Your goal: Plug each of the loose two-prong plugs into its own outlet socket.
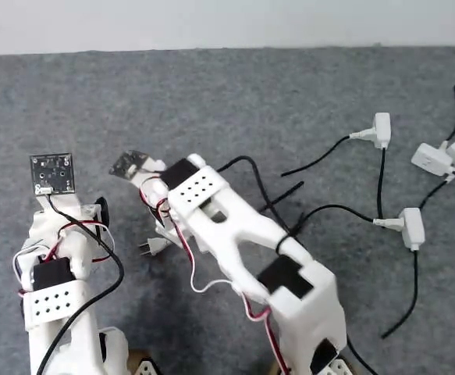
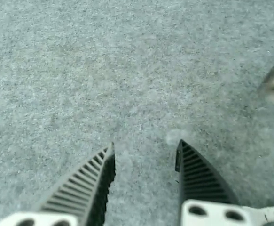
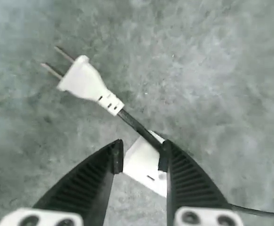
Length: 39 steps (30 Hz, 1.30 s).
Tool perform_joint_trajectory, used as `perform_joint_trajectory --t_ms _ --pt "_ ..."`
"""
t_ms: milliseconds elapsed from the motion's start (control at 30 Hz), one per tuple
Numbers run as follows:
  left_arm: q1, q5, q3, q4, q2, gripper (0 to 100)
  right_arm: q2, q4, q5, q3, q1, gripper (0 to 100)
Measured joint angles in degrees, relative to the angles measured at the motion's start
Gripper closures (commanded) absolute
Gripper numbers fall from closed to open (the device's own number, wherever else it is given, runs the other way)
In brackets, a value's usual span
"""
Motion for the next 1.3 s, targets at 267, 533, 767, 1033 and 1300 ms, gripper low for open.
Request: perform_joint_trajectory --t_ms 267,533,767,1033,1300 --pt "0.00 0.00 0.00 0.00 0.00 80 7.38 0.00 9.05 -3.25 -0.09 72.9" --pt "-1.05 0.00 0.00 -0.97 0.00 80 8.53 0.09 22.68 -6.68 0.35 72.8" --pt "-5.10 0.00 0.00 -3.52 0.00 80 8.53 0.26 32.00 -7.12 0.00 72.8" --pt "-11.43 0.00 -0.18 -5.10 0.00 80 8.53 1.85 30.15 -7.12 -4.92 72.8" --pt "-20.75 0.00 -5.10 -4.92 0.00 80 7.74 1.85 27.52 -7.12 -10.29 72.8"
